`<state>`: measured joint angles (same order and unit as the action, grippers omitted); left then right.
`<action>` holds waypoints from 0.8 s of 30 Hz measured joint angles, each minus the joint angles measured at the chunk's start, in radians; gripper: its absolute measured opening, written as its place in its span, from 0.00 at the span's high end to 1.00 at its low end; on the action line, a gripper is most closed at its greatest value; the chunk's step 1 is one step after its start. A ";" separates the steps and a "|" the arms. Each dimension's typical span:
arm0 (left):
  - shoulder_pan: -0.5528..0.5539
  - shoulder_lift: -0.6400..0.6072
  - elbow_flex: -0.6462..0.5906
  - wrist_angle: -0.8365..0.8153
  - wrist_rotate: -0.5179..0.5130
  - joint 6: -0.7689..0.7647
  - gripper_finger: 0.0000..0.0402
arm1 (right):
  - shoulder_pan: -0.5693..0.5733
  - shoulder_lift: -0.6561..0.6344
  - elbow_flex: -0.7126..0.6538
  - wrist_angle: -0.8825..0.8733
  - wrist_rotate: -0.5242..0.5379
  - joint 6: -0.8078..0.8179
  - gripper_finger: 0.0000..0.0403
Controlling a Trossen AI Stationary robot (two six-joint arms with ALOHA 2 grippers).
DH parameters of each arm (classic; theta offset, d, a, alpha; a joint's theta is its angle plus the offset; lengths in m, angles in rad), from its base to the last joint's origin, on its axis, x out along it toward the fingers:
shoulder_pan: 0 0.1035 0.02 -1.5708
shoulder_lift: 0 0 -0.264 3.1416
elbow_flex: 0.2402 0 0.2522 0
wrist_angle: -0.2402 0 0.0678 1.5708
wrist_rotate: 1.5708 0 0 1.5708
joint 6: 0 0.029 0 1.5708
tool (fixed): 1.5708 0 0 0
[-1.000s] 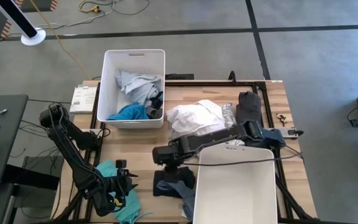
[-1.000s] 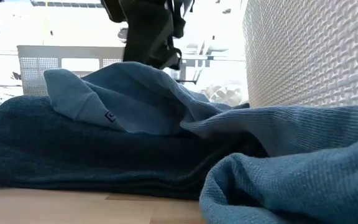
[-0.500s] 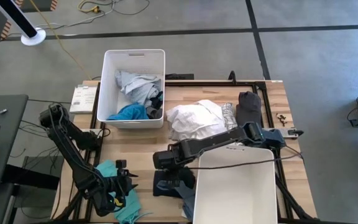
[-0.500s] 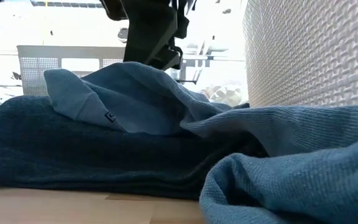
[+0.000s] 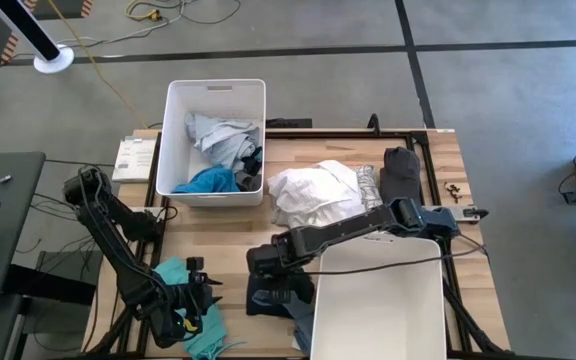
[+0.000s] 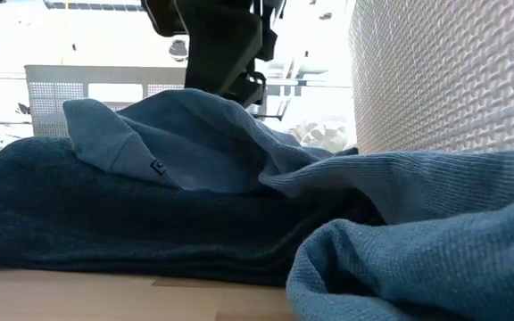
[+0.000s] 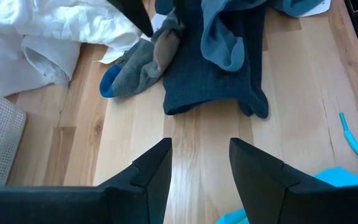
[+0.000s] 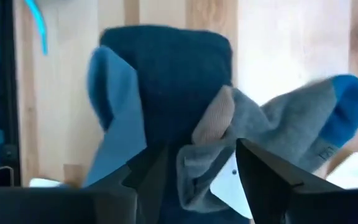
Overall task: Sort clothes
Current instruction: Put the blue sock into the top white laundry bin
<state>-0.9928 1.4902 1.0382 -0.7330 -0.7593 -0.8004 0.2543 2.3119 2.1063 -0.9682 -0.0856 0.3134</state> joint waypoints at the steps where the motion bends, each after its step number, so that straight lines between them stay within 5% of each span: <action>1: 0.000 0.000 0.000 0.000 0.000 0.004 0.61 | -0.001 0.000 0.000 -0.003 0.000 0.000 0.47; 9: 0.000 0.000 0.000 0.001 0.000 0.007 0.61 | -0.003 0.000 0.000 -0.005 -0.002 -0.012 0.53; 19: 0.000 0.000 0.000 0.002 0.000 0.007 0.61 | -0.006 0.044 -0.001 -0.029 -0.019 -0.033 0.95; 24: 0.000 0.000 0.000 0.002 0.000 0.007 0.61 | -0.001 0.036 0.005 -0.027 -0.007 -0.042 0.98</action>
<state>-0.9928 1.4902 1.0382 -0.7315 -0.7593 -0.7931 0.2528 2.3478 2.1110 -0.9949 -0.0922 0.2718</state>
